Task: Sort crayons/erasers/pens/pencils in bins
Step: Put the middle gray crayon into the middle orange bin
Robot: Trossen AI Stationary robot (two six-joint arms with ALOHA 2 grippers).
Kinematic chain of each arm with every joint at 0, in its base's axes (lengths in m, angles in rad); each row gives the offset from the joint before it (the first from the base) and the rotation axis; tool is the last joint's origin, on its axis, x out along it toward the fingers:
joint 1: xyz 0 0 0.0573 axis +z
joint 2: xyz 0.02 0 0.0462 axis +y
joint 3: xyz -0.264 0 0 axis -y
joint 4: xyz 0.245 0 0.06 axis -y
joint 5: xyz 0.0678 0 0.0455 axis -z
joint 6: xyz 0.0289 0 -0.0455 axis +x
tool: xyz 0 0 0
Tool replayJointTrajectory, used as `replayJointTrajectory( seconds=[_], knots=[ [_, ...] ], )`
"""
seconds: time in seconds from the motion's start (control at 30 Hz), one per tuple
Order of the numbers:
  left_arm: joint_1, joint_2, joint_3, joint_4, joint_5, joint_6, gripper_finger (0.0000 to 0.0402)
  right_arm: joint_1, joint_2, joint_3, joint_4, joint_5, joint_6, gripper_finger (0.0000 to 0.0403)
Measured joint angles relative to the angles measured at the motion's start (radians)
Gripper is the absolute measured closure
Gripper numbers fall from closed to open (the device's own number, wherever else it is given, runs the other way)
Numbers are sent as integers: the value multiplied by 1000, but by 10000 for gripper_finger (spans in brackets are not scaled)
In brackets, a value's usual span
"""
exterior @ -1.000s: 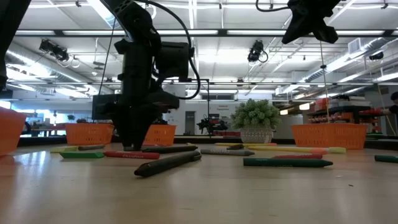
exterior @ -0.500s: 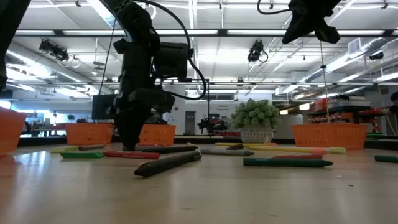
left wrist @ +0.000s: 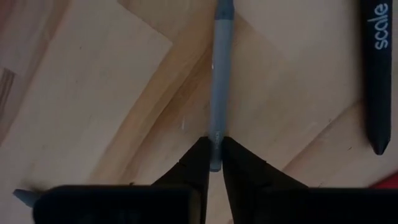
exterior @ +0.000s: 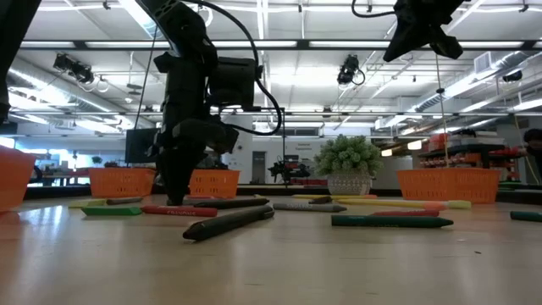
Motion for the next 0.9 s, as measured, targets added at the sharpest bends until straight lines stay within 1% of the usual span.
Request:
replayJointTrajectory(
  seconds=[0.1, 0.23, 0.37, 0.47, 0.53, 0.67, 0.77, 0.83, 0.9],
  knots=[
    [13, -24, -1, -3, 13, 13, 360, 0, 0, 0, 0, 0, -7, 395],
    [45, -67, 0, -11, 57, 7, 371, 0, 0, 0, 0, 0, -7, 395],
    [81, -128, 1, 7, 87, -24, 365, 0, 0, 0, 0, -8, -8, 395],
    [110, -178, 1, 61, 101, -52, 354, 0, 0, 0, 0, -8, -8, 395],
    [139, -214, 1, 105, 103, -100, 351, 0, 0, 0, 0, -8, -8, 395],
    [215, -257, 3, 202, 94, -176, 360, 0, 0, 0, 1, -19, 27, 395],
    [275, -277, 3, 280, 91, -182, 370, 0, 0, 0, 1, -46, 53, 395],
    [312, -279, 3, 313, 91, -178, 371, 0, 0, 0, 1, -75, 25, 395],
    [349, -279, 3, 311, 91, -178, 366, 0, 0, 0, 0, -90, -31, 395]
  ],
)
